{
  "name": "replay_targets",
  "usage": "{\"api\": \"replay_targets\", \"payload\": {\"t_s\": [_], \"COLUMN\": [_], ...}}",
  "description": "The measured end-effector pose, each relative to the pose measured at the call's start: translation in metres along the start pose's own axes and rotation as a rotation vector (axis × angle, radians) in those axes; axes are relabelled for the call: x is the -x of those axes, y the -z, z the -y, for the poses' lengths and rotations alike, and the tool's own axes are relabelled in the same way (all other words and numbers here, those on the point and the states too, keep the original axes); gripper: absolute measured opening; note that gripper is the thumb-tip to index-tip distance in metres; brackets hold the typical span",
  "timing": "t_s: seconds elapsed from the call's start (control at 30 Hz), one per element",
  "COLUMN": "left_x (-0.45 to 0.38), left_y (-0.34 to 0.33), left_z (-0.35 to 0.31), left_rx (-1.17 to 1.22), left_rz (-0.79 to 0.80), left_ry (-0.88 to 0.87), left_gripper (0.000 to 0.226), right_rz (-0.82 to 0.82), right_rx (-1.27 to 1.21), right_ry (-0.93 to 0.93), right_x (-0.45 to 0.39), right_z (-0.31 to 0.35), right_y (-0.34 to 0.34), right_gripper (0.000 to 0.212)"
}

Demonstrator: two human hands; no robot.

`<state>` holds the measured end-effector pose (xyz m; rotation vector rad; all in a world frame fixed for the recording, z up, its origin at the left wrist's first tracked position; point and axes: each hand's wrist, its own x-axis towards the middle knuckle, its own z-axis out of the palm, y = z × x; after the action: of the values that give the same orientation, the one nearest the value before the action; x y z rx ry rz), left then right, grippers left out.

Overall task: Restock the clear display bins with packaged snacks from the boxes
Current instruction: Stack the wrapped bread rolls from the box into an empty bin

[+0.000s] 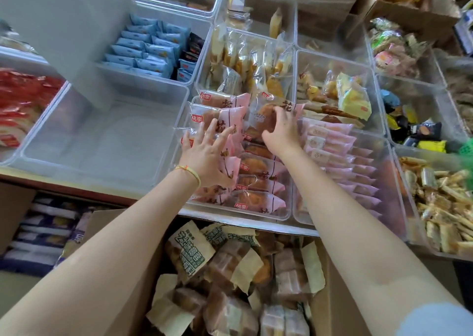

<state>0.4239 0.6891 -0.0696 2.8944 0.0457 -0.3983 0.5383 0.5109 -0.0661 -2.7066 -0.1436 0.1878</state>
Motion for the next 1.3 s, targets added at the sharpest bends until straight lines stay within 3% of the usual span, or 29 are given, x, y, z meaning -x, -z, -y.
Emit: {"api": "replay_targets", "payload": {"t_s": [0.07, 0.17, 0.3, 0.37, 0.43, 0.5, 0.57, 0.67, 0.83, 0.93, 1.0, 1.1, 1.17, 1.23, 1.3], "left_x": [0.000, 0.000, 0.000, 0.001, 0.003, 0.003, 0.002, -0.001, -0.005, -0.003, -0.001, 0.001, 0.000, 0.000, 0.001], "left_y": [0.000, 0.002, 0.017, 0.021, 0.020, 0.016, 0.014, 0.017, 0.020, 0.018, 0.016, 0.014, 0.011, 0.009, 0.007], "left_z": [0.000, 0.001, 0.008, 0.013, 0.014, 0.015, 0.013, 0.010, 0.011, 0.005, 0.002, 0.002, 0.003, 0.005, 0.006], "left_rx": [-0.002, 0.025, 0.336, 0.482, 0.449, 0.420, 0.414, 0.406, 0.403, 0.340, 0.322, 0.311, 0.304, 0.307, 0.288], "left_rz": [0.003, 0.022, -0.010, -0.050, -0.092, -0.138, -0.157, -0.138, -0.116, -0.137, -0.160, -0.188, -0.219, -0.274, -0.375], "left_ry": [0.002, -0.009, -0.006, 0.006, -0.015, -0.021, -0.015, 0.008, 0.019, 0.025, 0.030, 0.035, 0.027, 0.010, 0.017], "left_gripper": [0.128, 0.122, 0.072, 0.053, 0.052, 0.055, 0.055, 0.053, 0.049, 0.048, 0.048, 0.046, 0.044, 0.041, 0.032], "right_rz": [0.050, -0.030, 0.339, 0.513, 0.549, 0.492, 0.425, 0.305, -0.064, -0.304, -0.313, -0.076, 0.002, -0.090, -0.263], "right_rx": [0.020, -0.181, -0.484, -0.461, -0.432, -0.493, -0.595, -0.558, -0.593, -0.504, -0.461, -0.451, -0.463, -0.377, -0.214], "right_ry": [0.005, 0.070, 0.052, 0.045, 0.040, 0.021, -0.012, -0.026, -0.205, -0.313, -0.366, -0.397, -0.398, -0.349, -0.216], "right_x": [0.003, 0.032, 0.084, 0.099, 0.107, 0.110, 0.110, 0.111, 0.102, 0.074, 0.052, 0.031, 0.030, 0.041, 0.055], "right_z": [0.002, 0.017, 0.027, 0.023, 0.024, 0.030, 0.032, 0.021, -0.014, -0.024, -0.019, -0.008, -0.002, 0.001, 0.001], "right_y": [0.001, 0.016, 0.028, 0.020, 0.006, -0.005, -0.006, 0.016, 0.063, 0.069, 0.061, 0.044, 0.039, 0.037, 0.029], "right_gripper": [0.055, 0.036, 0.023, 0.036, 0.058, 0.059, 0.038, 0.020, 0.011, 0.035, 0.041, 0.031, 0.037, 0.056, 0.041]}}
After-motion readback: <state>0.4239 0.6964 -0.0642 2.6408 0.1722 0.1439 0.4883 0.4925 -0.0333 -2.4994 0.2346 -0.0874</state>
